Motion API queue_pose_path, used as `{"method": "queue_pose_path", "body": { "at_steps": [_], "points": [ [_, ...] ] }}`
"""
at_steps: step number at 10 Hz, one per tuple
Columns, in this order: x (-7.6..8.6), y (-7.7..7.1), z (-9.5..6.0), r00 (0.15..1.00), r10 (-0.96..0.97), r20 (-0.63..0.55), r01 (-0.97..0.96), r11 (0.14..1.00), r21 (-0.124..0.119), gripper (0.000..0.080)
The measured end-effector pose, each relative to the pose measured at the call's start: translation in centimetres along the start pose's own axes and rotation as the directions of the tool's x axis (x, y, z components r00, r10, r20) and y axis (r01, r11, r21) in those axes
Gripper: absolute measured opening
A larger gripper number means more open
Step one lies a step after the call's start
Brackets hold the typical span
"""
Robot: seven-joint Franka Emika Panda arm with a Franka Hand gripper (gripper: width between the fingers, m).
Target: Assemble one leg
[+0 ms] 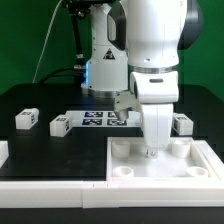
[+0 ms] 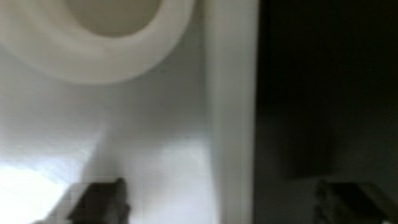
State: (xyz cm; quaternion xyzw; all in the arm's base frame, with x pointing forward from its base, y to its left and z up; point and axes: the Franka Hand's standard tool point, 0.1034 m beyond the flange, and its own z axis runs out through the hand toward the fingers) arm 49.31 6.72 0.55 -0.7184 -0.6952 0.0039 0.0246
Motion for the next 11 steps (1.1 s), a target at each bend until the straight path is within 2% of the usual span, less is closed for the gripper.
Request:
{"method": "queue_pose_path", "body": {
  "at_steps": [1,4,5,7,8,9,11],
  "points": [
    [0.0,0.0,0.0,1.0,0.0,0.0,0.0,1.0,0.0,0.0638],
    [0.0,0.0,0.0,1.0,0.002,0.0,-0.002,1.0,0.0,0.0649],
    [0.1,-0.5,-0.8,0.997,0.071,0.003,-0.071,0.997,-0.005,0.0649],
    [0.9,-2.3,-3.5,0.988,0.157,0.011,-0.156,0.987,-0.03,0.0649],
    [1.2,-3.0,-4.3,0.975,0.224,0.014,-0.223,0.974,-0.034,0.0649],
    [1.5,-3.4,-4.7,0.961,0.277,0.021,-0.276,0.961,-0.03,0.0649],
    [1.3,-3.4,-4.3,0.945,0.326,0.018,-0.326,0.945,-0.025,0.0649]
  ]
}}
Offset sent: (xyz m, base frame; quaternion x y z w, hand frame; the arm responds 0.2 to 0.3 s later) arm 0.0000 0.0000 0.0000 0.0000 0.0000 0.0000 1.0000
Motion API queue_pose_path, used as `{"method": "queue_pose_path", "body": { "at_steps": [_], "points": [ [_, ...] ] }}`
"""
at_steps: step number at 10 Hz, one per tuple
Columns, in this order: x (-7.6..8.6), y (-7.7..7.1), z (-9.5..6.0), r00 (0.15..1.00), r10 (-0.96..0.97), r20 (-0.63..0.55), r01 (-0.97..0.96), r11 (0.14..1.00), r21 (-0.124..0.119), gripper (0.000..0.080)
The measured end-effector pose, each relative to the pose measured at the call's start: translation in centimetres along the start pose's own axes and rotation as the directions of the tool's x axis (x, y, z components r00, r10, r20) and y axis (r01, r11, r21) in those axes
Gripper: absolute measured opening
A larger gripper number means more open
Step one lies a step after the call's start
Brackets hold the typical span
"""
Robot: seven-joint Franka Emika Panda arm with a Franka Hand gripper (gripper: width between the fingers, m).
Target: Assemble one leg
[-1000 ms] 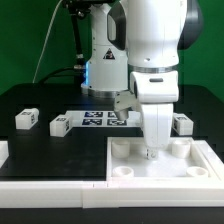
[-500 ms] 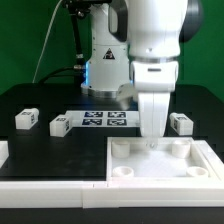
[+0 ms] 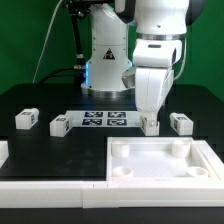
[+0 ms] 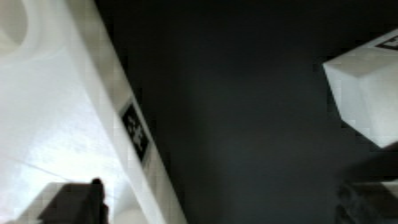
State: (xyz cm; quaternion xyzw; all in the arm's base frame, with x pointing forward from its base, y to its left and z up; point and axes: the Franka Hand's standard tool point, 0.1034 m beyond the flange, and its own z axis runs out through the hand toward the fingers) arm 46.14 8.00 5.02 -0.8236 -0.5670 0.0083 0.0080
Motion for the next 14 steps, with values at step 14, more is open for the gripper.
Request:
{"method": "queue_pose_path", "body": {
  "at_steps": [14],
  "points": [
    [4.8,-6.7,1.0,0.572,0.763,0.3,-0.811,0.582,0.066,0.0649]
  ]
}}
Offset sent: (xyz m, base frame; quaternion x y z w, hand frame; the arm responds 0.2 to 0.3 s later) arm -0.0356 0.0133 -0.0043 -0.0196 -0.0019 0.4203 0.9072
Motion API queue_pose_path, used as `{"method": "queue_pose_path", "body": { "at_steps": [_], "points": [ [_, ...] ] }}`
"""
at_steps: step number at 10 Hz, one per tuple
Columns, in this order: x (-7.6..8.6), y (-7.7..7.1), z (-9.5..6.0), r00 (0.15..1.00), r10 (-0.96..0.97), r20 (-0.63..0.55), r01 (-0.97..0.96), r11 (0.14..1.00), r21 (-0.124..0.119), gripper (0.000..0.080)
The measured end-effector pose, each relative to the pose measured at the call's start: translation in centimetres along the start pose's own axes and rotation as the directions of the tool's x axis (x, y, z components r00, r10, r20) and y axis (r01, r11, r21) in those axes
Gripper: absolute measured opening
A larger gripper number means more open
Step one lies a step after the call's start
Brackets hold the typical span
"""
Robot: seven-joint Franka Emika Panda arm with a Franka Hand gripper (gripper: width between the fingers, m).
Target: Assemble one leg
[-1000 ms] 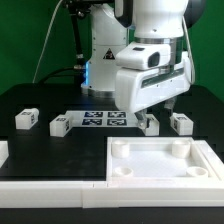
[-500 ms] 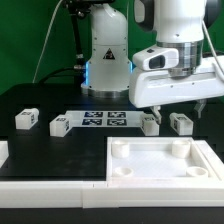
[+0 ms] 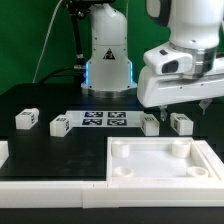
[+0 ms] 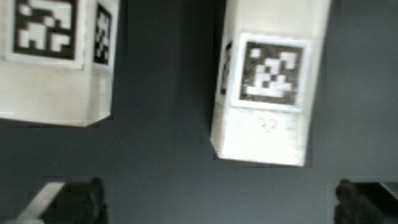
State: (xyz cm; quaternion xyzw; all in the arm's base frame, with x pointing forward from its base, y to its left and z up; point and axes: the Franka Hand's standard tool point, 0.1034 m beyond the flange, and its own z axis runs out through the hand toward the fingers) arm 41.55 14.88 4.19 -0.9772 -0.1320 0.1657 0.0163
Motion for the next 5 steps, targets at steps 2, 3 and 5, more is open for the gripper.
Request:
{"method": "queue_pose_path", "body": {
  "at_steps": [2,3,5],
  "points": [
    [-0.4,-0.3,0.4,0.981,0.021,0.194,-0.022,1.0,0.005,0.0649],
    [-0.9,-0.6,1.0,0.967,0.042,0.252,-0.042,0.999,-0.004,0.0649],
    [-2.4,-1.0,2.4,0.906,0.054,0.421,-0.047,0.999,-0.026,0.0649]
  ]
}}
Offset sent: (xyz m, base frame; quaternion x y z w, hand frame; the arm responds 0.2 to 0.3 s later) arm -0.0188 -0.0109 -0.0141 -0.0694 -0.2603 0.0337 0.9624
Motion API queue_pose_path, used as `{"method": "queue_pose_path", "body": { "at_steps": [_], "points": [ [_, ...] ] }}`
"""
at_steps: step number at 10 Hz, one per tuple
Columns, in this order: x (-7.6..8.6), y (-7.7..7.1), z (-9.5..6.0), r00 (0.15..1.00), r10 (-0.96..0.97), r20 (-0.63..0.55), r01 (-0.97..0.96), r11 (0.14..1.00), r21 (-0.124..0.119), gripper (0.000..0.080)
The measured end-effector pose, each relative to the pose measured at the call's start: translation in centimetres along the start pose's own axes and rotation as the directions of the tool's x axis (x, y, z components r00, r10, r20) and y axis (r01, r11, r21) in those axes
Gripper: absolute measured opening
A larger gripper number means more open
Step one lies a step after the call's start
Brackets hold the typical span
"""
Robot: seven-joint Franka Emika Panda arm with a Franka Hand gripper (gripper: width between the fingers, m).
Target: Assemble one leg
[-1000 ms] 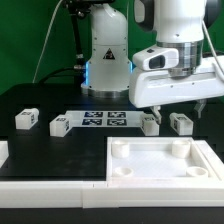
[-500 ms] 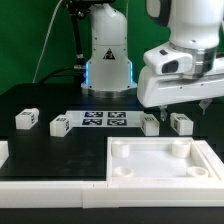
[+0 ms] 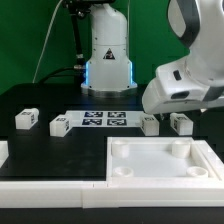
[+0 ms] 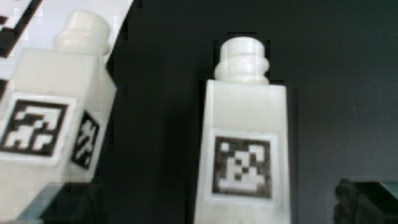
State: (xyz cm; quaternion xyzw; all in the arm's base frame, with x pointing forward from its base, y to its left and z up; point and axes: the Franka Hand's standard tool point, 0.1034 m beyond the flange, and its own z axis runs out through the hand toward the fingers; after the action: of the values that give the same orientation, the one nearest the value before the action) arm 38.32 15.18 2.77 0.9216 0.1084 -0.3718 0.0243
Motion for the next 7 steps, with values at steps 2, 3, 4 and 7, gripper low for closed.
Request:
{"method": "queue_pose_path", "body": {
  "at_steps": [2,3,4,7],
  "points": [
    [-0.3,-0.7,2.0,0.98,0.011,0.199,-0.007,1.0,-0.019,0.0649],
    [0.0,-1.1,2.7,0.969,0.011,0.248,-0.005,1.0,-0.025,0.0649],
    [0.5,-1.3,2.7,0.974,0.013,0.227,-0.007,1.0,-0.025,0.0649],
    [0.5,-1.3,2.7,0.975,0.004,0.224,0.001,1.0,-0.023,0.063]
  ]
}}
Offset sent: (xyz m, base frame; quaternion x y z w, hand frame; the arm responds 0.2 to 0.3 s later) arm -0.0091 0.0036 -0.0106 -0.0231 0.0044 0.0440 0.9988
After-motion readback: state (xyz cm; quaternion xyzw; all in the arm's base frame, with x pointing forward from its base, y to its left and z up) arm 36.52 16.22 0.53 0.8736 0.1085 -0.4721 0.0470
